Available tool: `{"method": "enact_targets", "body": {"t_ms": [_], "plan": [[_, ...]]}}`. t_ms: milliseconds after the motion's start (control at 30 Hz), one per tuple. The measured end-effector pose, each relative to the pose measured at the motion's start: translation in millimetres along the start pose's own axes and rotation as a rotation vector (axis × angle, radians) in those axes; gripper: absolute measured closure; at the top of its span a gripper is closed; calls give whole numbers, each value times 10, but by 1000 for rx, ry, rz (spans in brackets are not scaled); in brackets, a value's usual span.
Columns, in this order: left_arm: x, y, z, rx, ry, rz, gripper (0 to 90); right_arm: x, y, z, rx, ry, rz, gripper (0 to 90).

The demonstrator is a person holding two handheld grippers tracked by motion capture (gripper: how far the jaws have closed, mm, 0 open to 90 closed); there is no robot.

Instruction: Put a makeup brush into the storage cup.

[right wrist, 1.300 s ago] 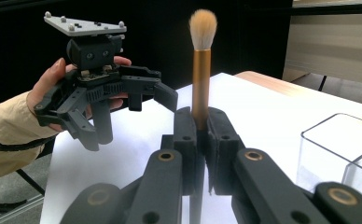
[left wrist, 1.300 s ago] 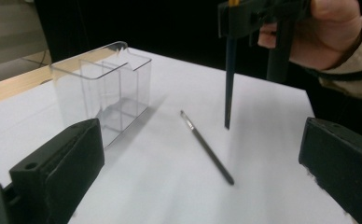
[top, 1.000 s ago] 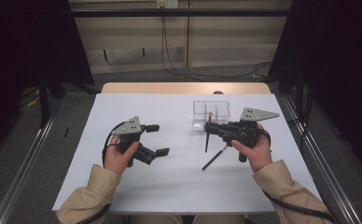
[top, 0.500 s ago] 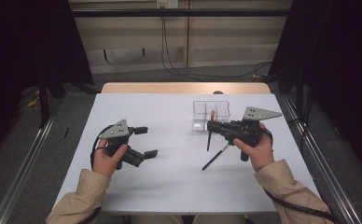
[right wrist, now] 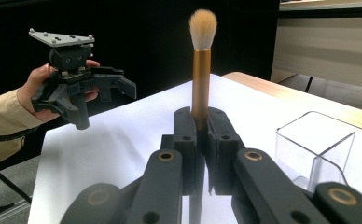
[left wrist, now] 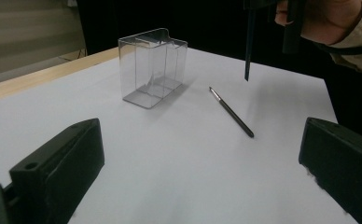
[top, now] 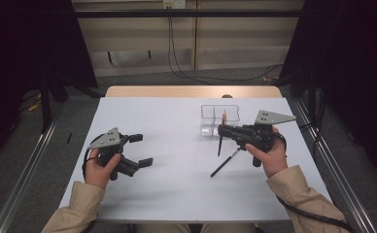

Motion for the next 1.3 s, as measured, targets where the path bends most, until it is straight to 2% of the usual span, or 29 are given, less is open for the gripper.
{"method": "enact_targets", "body": {"t_ms": [567,933,1300], "plan": [[253,-76,37,-10,38,-26,1,47,9,-97,5,-30,2,837],[351,-133,30,-19,46,-31,1,46,39,-187,8,-55,5,837],[386,-182,18,-14,49,-28,1,86,169,-369,11,-101,-9,837]]}}
Point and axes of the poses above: each handheld gripper's, and its own axes: x roughly backward along the jaws, y roughly out of its top, z roughly to its left, the point moved 7 cm from there along -x, roughly forward along the jaws, and after that the axes turned 3 degrees about -x, right-handed, at the moved point
